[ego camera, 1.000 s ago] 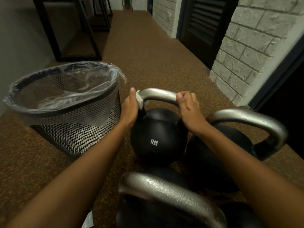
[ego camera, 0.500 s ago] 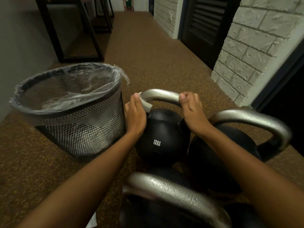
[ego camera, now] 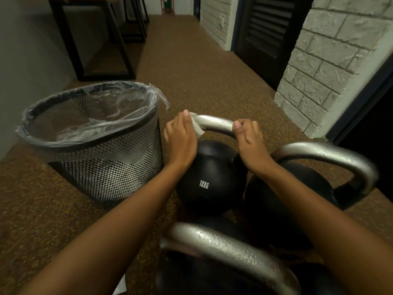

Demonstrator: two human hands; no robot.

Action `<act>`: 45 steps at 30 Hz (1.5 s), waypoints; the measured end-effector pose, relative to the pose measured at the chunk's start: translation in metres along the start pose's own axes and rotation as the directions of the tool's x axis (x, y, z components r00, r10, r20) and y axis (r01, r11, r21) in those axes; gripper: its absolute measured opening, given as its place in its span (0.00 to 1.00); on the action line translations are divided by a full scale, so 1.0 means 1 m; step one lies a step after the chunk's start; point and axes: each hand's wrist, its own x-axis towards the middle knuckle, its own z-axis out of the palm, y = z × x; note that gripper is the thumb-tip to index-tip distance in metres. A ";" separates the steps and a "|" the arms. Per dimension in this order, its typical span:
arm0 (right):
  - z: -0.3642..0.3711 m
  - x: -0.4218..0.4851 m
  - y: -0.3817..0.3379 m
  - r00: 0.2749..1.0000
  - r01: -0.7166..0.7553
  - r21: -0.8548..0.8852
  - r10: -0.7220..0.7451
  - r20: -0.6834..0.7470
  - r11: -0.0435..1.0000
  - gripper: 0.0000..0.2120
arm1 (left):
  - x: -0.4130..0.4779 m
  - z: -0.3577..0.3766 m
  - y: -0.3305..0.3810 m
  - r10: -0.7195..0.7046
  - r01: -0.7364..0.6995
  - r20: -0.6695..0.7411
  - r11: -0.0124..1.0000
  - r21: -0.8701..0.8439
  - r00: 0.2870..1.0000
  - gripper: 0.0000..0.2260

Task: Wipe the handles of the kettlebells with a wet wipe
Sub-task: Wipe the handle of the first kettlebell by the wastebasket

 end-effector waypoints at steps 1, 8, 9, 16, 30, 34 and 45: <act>0.000 0.000 0.000 1.000 -0.001 0.001 0.001 -0.001 1.000 0.15 | 0.002 0.000 0.005 0.095 -0.096 0.018 0.993 0.063 0.995 0.18; 0.000 0.001 0.001 1.000 -0.019 0.008 0.019 0.012 1.000 0.16 | 0.001 0.001 0.006 0.467 -0.485 0.131 0.829 0.278 0.874 0.20; 0.000 0.002 0.001 1.000 -0.016 0.006 0.016 0.013 1.000 0.16 | 0.004 -0.001 0.004 0.439 -0.455 0.119 0.845 0.282 0.890 0.20; 0.000 0.002 0.002 1.000 0.005 0.007 -0.005 0.009 1.000 0.15 | 0.028 -0.004 0.020 0.146 -0.196 0.173 0.926 0.324 0.974 0.21; -0.001 0.002 0.001 1.000 0.010 0.001 -0.011 0.016 1.000 0.14 | 0.037 -0.018 0.009 -0.005 -0.068 0.281 0.966 0.249 0.960 0.15; -0.001 0.002 0.002 1.000 0.013 -0.003 -0.013 0.019 1.000 0.16 | 0.043 -0.015 0.025 0.007 -0.145 0.348 0.916 0.374 0.938 0.11; -0.003 0.002 0.002 0.999 -0.001 0.004 0.000 0.049 1.000 0.15 | 0.041 -0.023 0.010 0.065 -0.167 0.381 0.956 0.241 0.922 0.08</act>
